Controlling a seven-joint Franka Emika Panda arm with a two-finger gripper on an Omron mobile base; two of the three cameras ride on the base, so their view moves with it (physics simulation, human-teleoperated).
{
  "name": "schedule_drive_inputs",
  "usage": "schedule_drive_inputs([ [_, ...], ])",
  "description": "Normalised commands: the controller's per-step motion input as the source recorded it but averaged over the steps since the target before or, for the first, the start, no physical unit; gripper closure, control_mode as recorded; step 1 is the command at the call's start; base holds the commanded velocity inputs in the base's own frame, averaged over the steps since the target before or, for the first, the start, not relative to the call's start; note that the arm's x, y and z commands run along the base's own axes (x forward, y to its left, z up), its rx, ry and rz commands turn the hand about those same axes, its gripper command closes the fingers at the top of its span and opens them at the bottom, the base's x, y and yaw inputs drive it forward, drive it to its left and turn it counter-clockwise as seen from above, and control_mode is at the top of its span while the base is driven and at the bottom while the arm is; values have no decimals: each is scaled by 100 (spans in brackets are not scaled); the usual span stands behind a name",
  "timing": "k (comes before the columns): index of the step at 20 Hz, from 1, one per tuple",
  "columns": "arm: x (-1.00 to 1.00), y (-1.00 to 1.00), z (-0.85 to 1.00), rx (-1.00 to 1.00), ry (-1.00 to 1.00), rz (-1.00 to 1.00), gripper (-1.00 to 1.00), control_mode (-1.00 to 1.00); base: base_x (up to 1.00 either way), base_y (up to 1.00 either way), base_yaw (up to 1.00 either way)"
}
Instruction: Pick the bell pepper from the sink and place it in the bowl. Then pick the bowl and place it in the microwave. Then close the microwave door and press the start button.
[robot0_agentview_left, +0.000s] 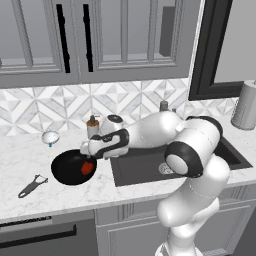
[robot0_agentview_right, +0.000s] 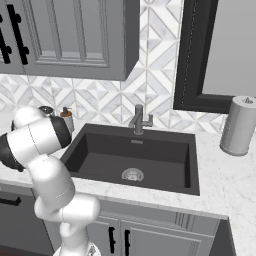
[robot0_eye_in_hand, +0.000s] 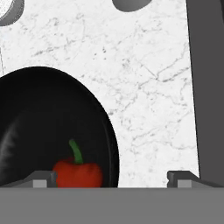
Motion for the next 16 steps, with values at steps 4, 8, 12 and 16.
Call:
schedule_drive_inputs([
  [4,2,22,-7,0,6,7,-100,-100,0,0,0],
  [8,0,17,-14,0,4,6,-100,-100,0,0,0],
  [12,0,1,-20,0,1,3,-100,-100,0,0,0],
  [16,1,0,-21,0,0,2,-100,-100,0,0,0],
])
